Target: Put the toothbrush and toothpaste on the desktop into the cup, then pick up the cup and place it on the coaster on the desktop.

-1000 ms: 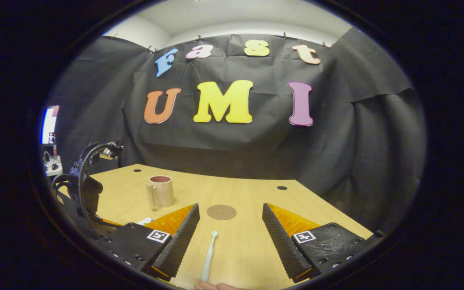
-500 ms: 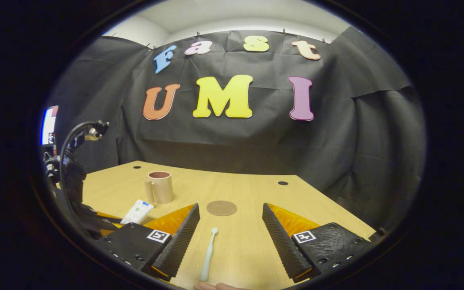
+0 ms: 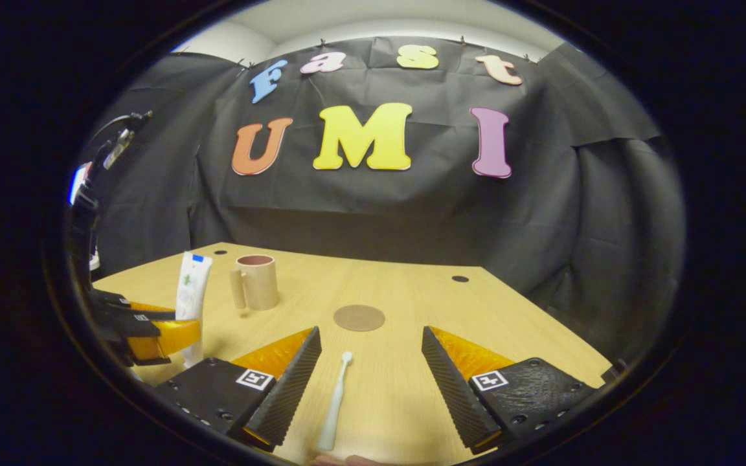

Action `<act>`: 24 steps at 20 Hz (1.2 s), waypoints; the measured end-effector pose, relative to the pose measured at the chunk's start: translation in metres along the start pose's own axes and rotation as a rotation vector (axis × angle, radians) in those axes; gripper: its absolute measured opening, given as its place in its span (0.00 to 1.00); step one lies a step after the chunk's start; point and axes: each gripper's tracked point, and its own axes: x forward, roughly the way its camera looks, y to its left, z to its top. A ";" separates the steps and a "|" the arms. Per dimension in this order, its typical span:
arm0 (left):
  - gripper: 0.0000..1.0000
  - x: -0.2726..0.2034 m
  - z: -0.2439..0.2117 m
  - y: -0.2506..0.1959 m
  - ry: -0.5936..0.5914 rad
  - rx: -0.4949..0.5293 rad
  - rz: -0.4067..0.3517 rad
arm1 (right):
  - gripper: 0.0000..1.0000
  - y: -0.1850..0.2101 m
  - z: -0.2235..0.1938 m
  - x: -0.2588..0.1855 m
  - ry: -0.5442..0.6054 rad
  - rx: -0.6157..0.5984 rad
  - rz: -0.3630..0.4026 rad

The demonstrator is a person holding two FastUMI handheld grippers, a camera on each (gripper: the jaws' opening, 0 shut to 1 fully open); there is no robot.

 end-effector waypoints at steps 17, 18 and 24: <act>0.43 -0.027 0.059 0.009 -0.257 -0.042 0.020 | 0.76 0.028 -0.087 0.047 0.402 0.098 0.034; 0.43 -0.028 0.060 0.011 -0.261 -0.049 0.020 | 0.70 0.028 -0.093 0.046 0.431 0.107 0.032; 0.43 -0.027 0.061 0.014 -0.265 -0.053 0.017 | 0.29 0.018 -0.090 0.054 0.430 0.157 0.011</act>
